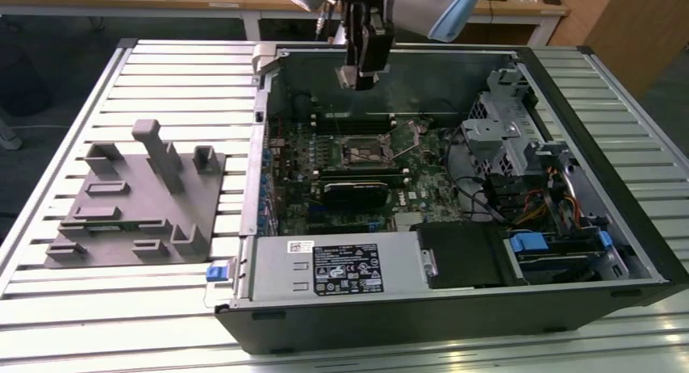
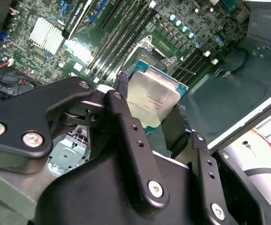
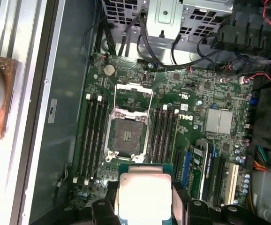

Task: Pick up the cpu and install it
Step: 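Place the cpu into insertion slot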

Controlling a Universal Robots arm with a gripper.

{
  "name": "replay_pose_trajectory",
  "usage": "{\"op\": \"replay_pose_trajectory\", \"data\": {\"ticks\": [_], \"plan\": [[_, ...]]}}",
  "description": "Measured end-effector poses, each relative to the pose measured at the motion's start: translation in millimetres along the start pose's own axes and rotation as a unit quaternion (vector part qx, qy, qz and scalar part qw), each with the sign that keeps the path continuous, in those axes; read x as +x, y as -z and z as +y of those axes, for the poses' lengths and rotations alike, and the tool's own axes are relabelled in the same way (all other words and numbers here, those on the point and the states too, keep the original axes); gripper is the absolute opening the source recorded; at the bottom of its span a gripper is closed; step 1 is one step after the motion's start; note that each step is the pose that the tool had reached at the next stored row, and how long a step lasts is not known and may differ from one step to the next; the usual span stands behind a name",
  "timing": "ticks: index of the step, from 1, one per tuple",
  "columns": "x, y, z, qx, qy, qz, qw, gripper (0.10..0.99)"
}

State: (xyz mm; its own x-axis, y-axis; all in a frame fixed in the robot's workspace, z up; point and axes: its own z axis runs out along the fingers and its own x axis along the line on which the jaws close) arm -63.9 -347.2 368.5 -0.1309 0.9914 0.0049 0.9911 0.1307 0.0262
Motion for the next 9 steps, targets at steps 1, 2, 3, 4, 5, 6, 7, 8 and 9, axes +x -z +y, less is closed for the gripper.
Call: {"op": "replay_pose_trajectory", "data": {"ticks": [1, 2, 3, 4, 5, 6, 7, 8, 9], "plan": [[0.5, -1.8, 0.7, 0.0007, -0.001, 0.0001, 1.0, 0.537], [0.6, -3.6, 1.1, 0.0013, -0.002, 0.0002, 1.0, 0.537], [0.6, -5.5, 1.5, 0.0021, -0.002, 0.0003, 1.0, 0.537], [0.6, -7.2, 1.8, 0.0027, -0.002, 0.0004, 1.0, 0.537], [0.6, -8.9, 1.8, 0.0029, -0.002, 0.0003, 1.0, 0.537], [0.6, -10.1, 1.8, 0.0029, -0.003, 0.0003, 1.0, 0.537], [0.7, -11.1, 1.9, 0.003, -0.004, 0.0001, 1.0, 0.537], [0.7, -12.2, 2.0, 0.003, -0.008, -0.0001, 1.0, 0.537], [0.7, -13.3, 2.0, 0.0029, -0.015, -0.0003, 0.9999, 0.537]]}}
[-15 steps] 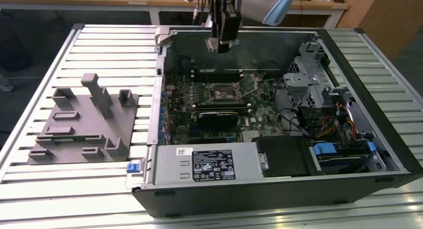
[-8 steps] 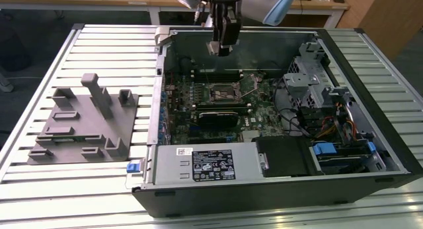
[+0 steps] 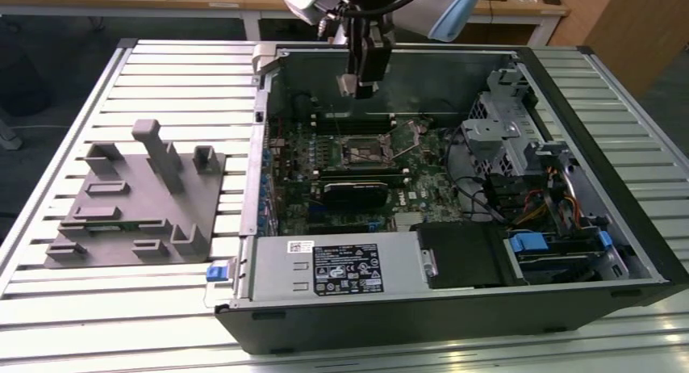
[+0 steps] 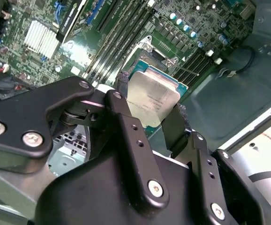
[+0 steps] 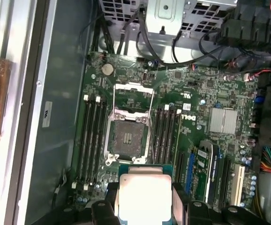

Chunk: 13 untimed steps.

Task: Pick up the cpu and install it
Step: 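Place the cpu into insertion slot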

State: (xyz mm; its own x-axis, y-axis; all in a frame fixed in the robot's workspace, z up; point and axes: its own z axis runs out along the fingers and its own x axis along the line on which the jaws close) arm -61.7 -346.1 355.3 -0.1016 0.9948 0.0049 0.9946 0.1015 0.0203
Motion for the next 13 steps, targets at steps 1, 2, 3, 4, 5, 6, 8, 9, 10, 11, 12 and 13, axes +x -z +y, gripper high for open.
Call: {"op": "replay_pose_trajectory", "data": {"ticks": [1, 2, 3, 4, 5, 6, 8, 9, 10, 11, 12, 13], "plan": [[0.0, -0.9, 0.0, 0.0, -0.006, -0.0002, 1.0, 0.537], [0.0, -1.8, 0.2, 0.0, -0.012, -0.0003, 0.9999, 0.537], [0.0, -2.4, 0.6, 0.0, -0.014, -0.0004, 0.9999, 0.537], [-0.1, -3.1, 0.8, 0.0, -0.014, -0.0004, 0.9999, 0.537], [-0.1, -3.7, 1.1, 0.0, -0.014, -0.0004, 0.9999, 0.537], [-0.1, -4.3, 1.5, 0.0, -0.014, -0.0004, 0.9999, 0.537], [-0.2, -5.2, 2.2, 0.0, -0.014, -0.0004, 0.9999, 0.537], [-0.2, -5.6, 2.5, 0.0, -0.014, -0.0004, 0.9999, 0.537], [-0.2, -6.0, 2.6, 0.0, -0.014, -0.0004, 0.9999, 0.537], [-0.2, -6.4, 2.5, -0.0001, -0.014, -0.0004, 0.9999, 0.537], [-0.2, -6.8, 2.6, -0.0001, -0.015, -0.0004, 0.9999, 0.537], [-0.3, -7.3, 2.7, -0.0001, -0.015, -0.0003, 0.9999, 0.537]]}}
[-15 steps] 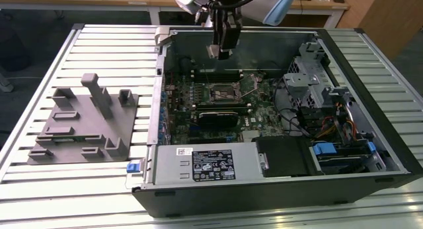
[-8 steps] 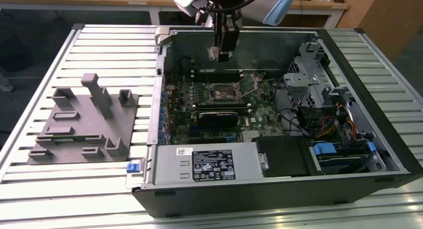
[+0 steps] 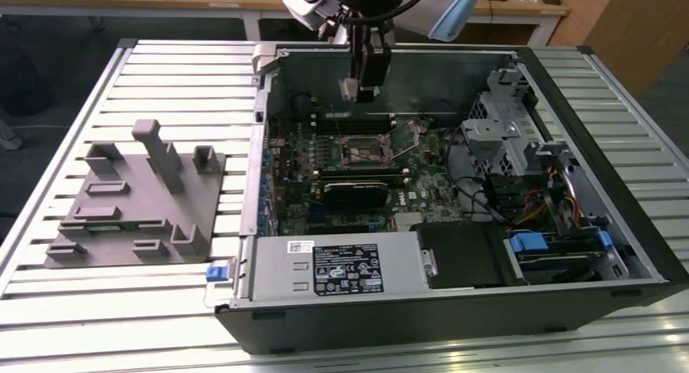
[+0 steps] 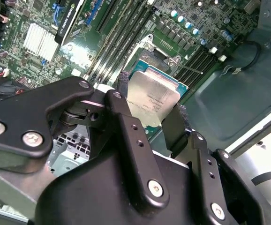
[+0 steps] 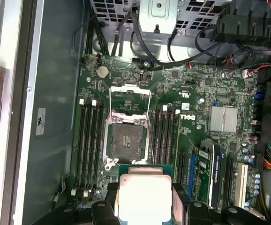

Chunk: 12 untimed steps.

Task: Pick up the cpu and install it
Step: 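Place the cpu into insertion slot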

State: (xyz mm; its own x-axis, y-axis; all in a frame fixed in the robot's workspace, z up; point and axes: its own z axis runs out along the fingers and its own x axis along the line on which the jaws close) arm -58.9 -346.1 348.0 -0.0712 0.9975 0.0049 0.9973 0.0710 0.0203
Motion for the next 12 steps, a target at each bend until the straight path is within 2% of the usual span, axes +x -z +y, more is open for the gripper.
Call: {"op": "replay_pose_trajectory", "data": {"ticks": [3, 6, 12], "plan": [[0.0, -1.9, 0.3, 0.0, -0.006, -0.0002, 1.0, 0.537], [-0.1, -4.1, 0.5, -0.0001, -0.023, -0.0005, 0.9997, 0.537], [-0.2, -9.7, 4.9, 0.0, -0.026, -0.0006, 0.9997, 0.537]]}}
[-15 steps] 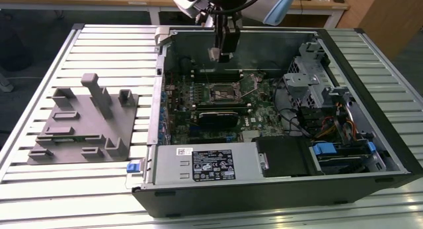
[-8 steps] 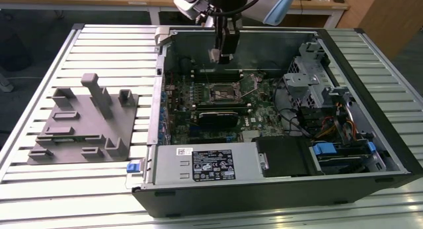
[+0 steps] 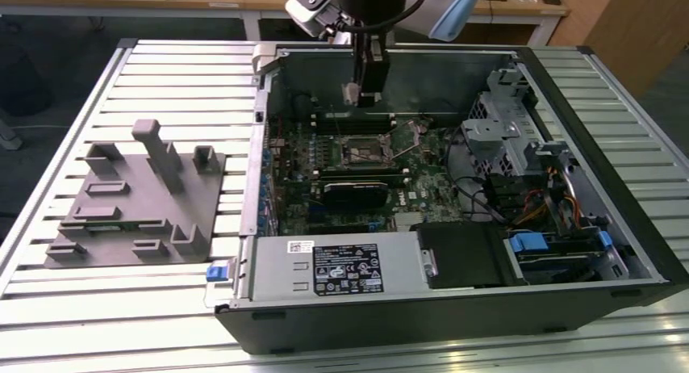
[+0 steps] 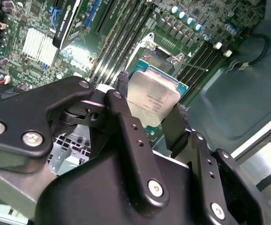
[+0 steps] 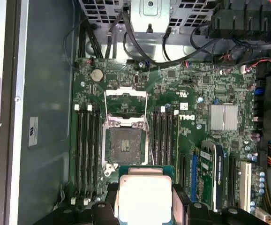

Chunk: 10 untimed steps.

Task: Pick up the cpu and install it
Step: 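Place the cpu into insertion slot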

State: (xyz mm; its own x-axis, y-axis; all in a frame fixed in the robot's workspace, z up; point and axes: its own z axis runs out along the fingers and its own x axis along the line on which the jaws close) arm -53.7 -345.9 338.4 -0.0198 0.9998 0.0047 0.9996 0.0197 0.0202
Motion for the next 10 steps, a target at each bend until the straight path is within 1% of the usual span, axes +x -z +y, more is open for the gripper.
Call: {"op": "replay_pose_trajectory", "data": {"ticks": [2, 6, 10], "plan": [[0.0, -1.6, 3.5, 0.0002, 0.0, 0.0001, 1.0, 0.537], [0.1, -4.7, 7.4, 0.0003, 0.0, 0.0001, 1.0, 0.537], [1.5, -11.2, 9.7, 0.0003, 0.003, 0.0001, 1.0, 0.537]]}}
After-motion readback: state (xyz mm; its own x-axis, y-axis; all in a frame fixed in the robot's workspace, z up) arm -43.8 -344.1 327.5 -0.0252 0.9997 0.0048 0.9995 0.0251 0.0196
